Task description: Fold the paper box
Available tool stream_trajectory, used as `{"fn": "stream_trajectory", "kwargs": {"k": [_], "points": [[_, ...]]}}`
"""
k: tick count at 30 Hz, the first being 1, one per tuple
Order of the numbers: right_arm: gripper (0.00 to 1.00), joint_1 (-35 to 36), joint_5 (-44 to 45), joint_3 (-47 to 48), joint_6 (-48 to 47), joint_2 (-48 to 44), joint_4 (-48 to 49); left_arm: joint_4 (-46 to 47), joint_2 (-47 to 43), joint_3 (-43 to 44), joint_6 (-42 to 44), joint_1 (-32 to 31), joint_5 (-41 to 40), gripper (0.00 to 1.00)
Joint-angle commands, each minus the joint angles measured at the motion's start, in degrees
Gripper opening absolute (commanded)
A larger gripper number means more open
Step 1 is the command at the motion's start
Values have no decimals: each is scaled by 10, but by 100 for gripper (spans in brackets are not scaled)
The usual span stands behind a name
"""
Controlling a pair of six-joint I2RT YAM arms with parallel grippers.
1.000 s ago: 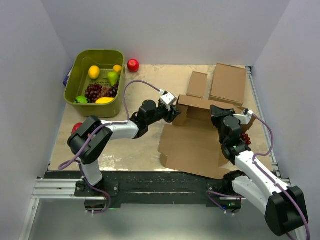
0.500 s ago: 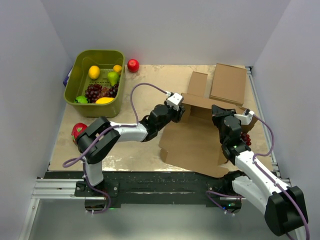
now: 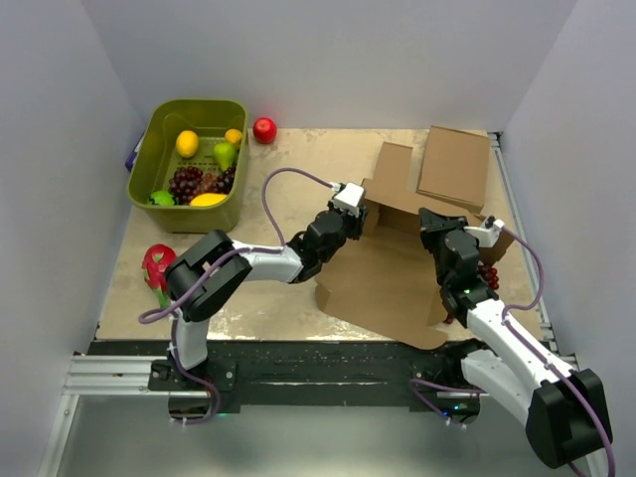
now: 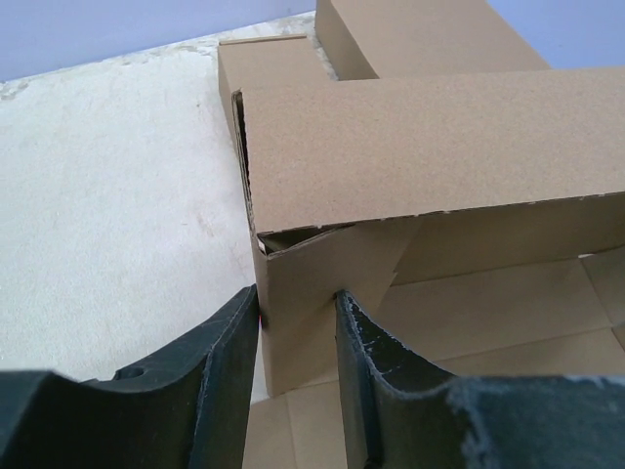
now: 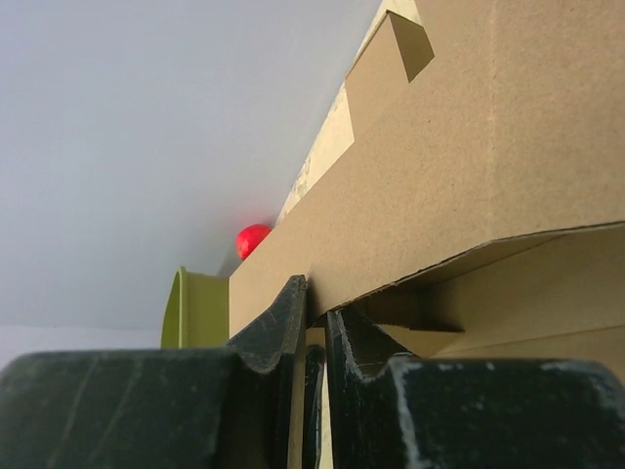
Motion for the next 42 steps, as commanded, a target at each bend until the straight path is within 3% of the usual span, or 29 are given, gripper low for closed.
{"fn": "stream_trajectory", "kwargs": {"k": [1, 4, 7, 10, 16, 25, 29, 33, 42], "points": [[11, 8, -30, -4, -19, 0, -34, 23, 16, 2, 6, -2, -89, 8], [11, 8, -39, -1, -18, 3, -31, 72, -1, -37, 14, -2, -64, 8], [11, 8, -51, -1, -20, 11, -29, 129, -24, -83, 33, -1, 5, 20], [11, 8, -57, -2, -20, 17, -26, 160, -41, -114, 43, 14, 64, 40], [11, 8, -67, 0, -22, 13, -22, 183, -58, -149, 33, 56, 169, 57], [11, 8, -90, 4, -29, 11, -19, 184, -64, -157, 36, 110, 298, 71], [11, 8, -95, 8, -30, 14, -18, 168, -46, -131, 45, 110, 318, 70], [11, 8, -93, 12, -35, 17, -18, 154, -19, -110, 50, 111, 310, 58], [10, 8, -110, 12, -25, 44, -2, 126, -4, -77, 35, 76, 203, 57]]}}
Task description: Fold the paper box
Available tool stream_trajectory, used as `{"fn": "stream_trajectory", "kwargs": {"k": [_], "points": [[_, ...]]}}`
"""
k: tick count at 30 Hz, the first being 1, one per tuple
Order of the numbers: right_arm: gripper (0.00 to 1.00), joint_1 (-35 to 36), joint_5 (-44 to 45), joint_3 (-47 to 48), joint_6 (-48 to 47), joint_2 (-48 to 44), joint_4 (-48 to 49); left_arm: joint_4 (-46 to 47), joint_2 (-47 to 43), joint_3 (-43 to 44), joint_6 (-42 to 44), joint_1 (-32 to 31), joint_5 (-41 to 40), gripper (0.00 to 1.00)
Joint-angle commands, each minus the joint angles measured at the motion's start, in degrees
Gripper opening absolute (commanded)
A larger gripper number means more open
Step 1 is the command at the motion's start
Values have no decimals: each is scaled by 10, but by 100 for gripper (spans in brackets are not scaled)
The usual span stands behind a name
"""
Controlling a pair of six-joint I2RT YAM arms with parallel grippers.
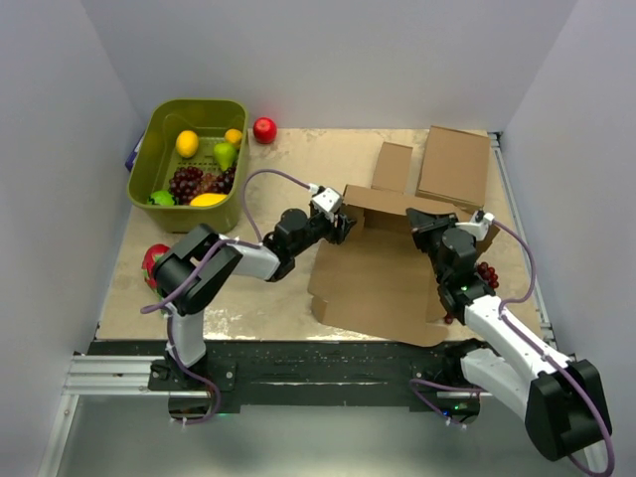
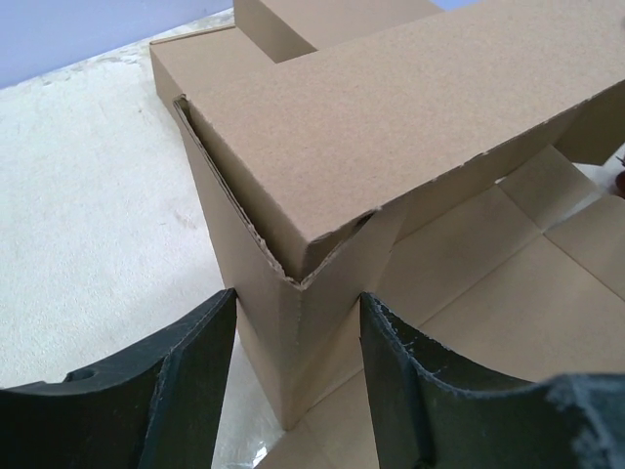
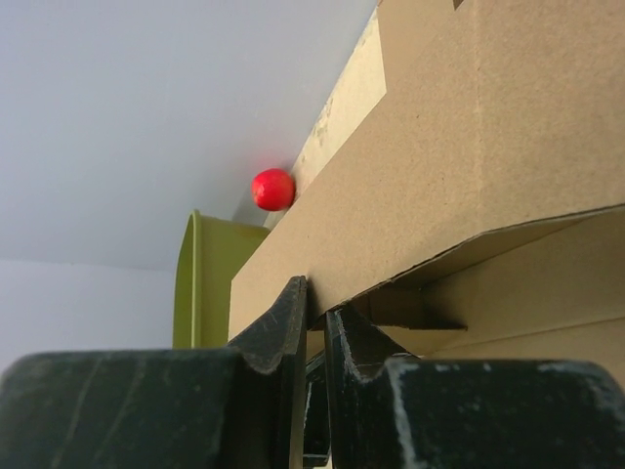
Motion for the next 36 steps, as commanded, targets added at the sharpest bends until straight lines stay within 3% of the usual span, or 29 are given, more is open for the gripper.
{"fn": "stream_trajectory", "kwargs": {"k": [1, 13, 19, 23, 25, 36], "points": [[10, 4, -34, 10, -24, 24, -21, -13, 14, 40, 0, -27, -75, 57], [9, 6, -39, 3, -22, 23, -15, -70, 27, 84, -54, -75, -218, 56], [9, 4, -34, 4, -28, 2, -26, -75, 24, 84, -49, -61, -270, 33], [9, 5, -32, 5, -31, -7, -33, -76, 19, 84, -28, -67, -288, 24], [9, 5, -33, 6, -31, -11, -35, -82, 12, 82, -13, -75, -334, 19], [9, 6, -20, 11, -37, -32, -60, -117, 2, 59, 48, -84, -493, 3]]}}
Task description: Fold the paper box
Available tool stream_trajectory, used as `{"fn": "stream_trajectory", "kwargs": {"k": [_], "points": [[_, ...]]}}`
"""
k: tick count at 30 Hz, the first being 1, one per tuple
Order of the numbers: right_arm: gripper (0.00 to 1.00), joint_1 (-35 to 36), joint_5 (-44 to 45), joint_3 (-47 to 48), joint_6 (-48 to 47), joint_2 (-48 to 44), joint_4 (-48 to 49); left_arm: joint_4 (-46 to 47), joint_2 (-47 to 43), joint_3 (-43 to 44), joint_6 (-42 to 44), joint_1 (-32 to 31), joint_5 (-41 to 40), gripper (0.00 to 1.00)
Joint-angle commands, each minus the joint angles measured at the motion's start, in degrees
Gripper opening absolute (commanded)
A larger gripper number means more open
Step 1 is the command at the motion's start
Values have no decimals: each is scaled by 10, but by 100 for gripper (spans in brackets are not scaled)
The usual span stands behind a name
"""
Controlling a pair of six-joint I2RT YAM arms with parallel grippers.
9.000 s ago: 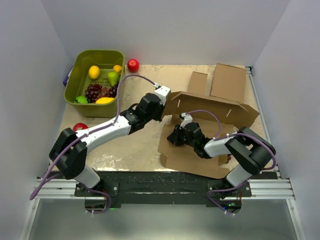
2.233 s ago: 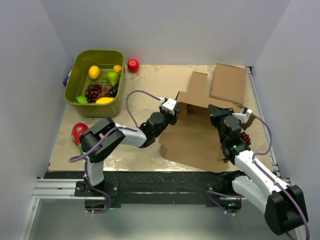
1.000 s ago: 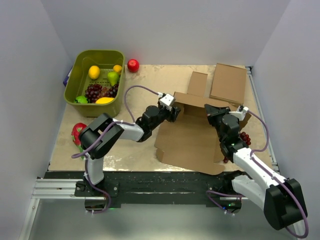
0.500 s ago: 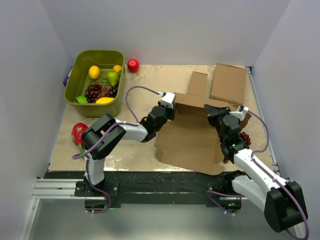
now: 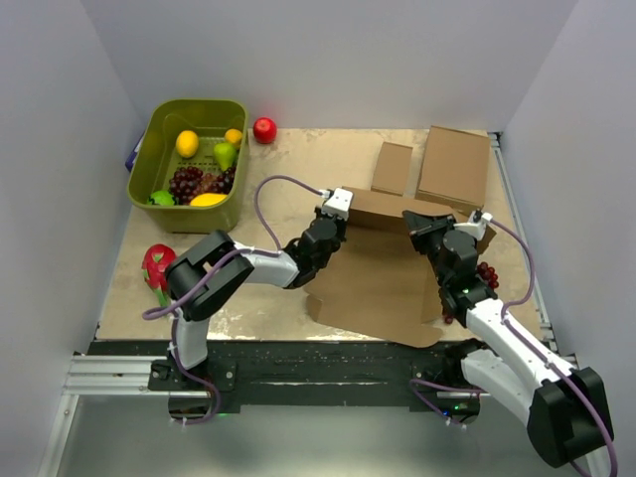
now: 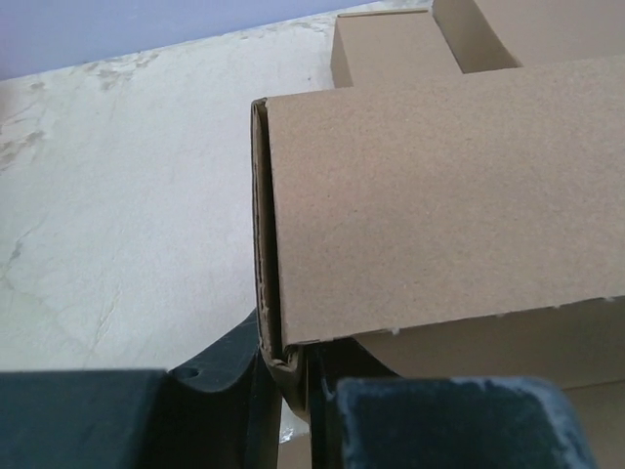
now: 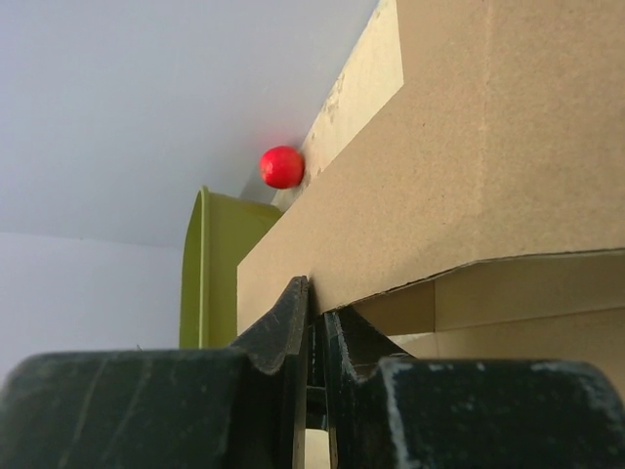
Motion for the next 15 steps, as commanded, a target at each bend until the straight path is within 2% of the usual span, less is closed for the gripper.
{"fn": "stream_trajectory", "kwargs": {"k": [1, 3, 5, 7, 8, 11, 14, 15], "points": [[10, 1, 6, 11, -39, -20, -50, -28, -23, -9, 45, 9, -113, 1], [12, 2, 8, 15, -48, -23, -54, -36, -30, -17, 49, 9, -106, 0], [21, 2, 8, 21, -64, -25, -60, -61, -43, -10, 44, 10, -95, 0], [29, 1, -11, 32, -79, -24, -63, -127, -52, 8, 30, 21, -61, 0], [43, 1, -21, 40, -100, -23, -64, -164, -56, 11, 28, 25, -40, 0], [70, 1, -55, 68, -146, -30, -94, -214, -90, -1, 19, 40, 11, 0], [85, 1, -80, 109, -205, -42, -145, -284, -124, -2, -9, 72, 68, 0], [87, 1, -83, 121, -223, -48, -161, -298, -137, -5, -12, 88, 78, 0]]}}
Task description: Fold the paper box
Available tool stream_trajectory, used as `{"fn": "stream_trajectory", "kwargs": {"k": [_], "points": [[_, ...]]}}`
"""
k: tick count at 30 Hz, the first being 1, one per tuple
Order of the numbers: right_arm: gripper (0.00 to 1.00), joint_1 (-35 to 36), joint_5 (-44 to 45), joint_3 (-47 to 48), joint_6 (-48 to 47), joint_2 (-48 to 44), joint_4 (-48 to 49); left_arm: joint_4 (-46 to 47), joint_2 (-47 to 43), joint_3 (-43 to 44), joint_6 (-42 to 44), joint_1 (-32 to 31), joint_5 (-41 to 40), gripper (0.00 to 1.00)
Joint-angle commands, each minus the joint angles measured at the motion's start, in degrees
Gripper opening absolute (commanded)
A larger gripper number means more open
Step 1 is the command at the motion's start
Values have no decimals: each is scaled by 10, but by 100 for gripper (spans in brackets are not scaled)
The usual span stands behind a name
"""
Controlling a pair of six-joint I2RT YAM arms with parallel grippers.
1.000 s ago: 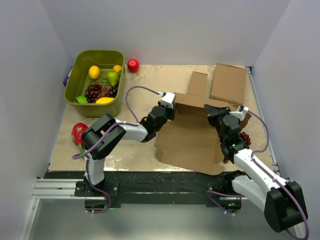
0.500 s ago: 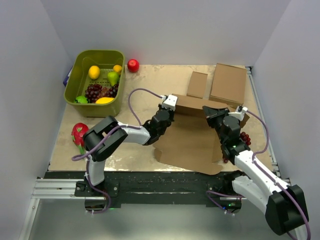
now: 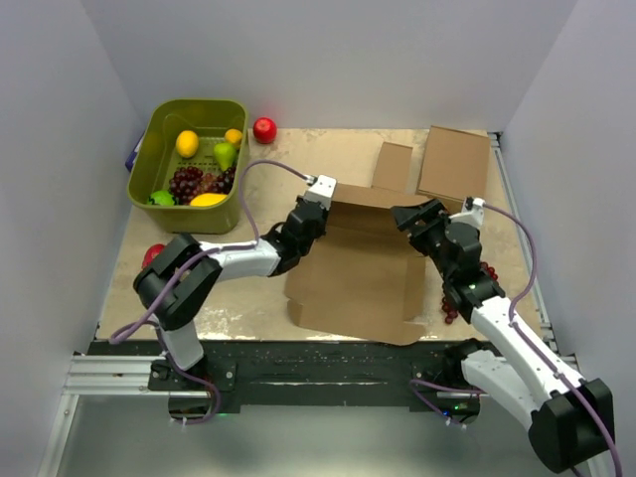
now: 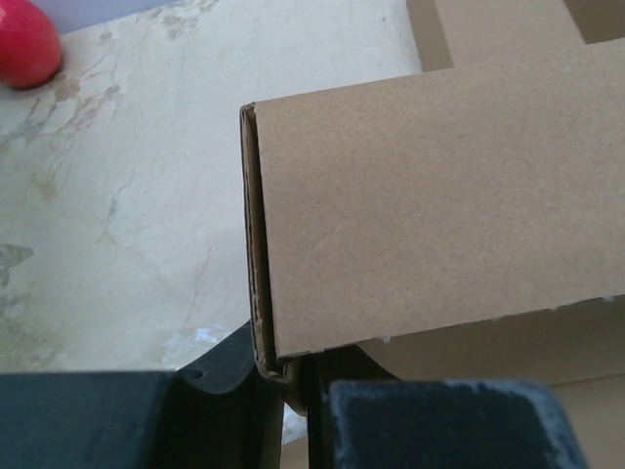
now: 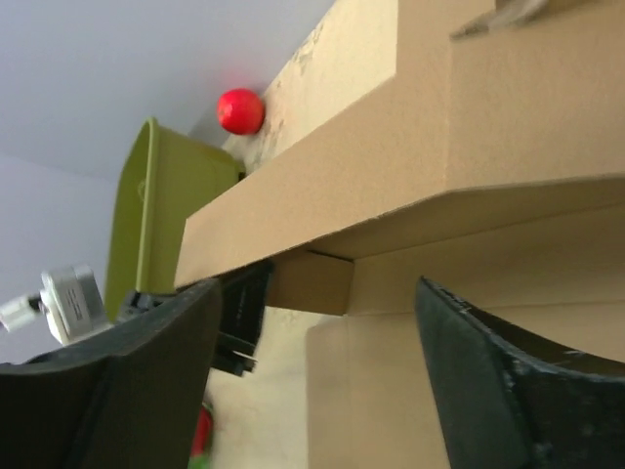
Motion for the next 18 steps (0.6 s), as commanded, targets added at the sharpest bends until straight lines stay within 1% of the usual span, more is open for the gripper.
{"fn": "stream_trajectory", "kwargs": {"k": [1, 3, 5, 7, 9, 14, 16, 18], "points": [[88, -2, -35, 83, -122, -31, -85, -134, -60, -5, -15, 47, 65, 0], [91, -2, -31, 117, -175, -34, -131, -170, -84, -12, -22, 73, 102, 0], [92, -3, -17, 145, -221, -34, -188, -202, -101, -20, -20, 86, 131, 0], [93, -3, -3, 161, -243, -33, -246, -232, -119, -17, -16, 103, 144, 0], [93, -3, 12, 175, -263, -39, -275, -262, -136, -18, -12, 118, 156, 0], [93, -3, 12, 188, -306, -47, -342, -278, -159, -38, -8, 148, 187, 0], [93, -3, 33, 186, -313, -44, -365, -277, -163, -44, -3, 156, 192, 0], [97, -3, 78, 181, -302, -30, -382, -267, -164, -48, -1, 162, 200, 0]]}}
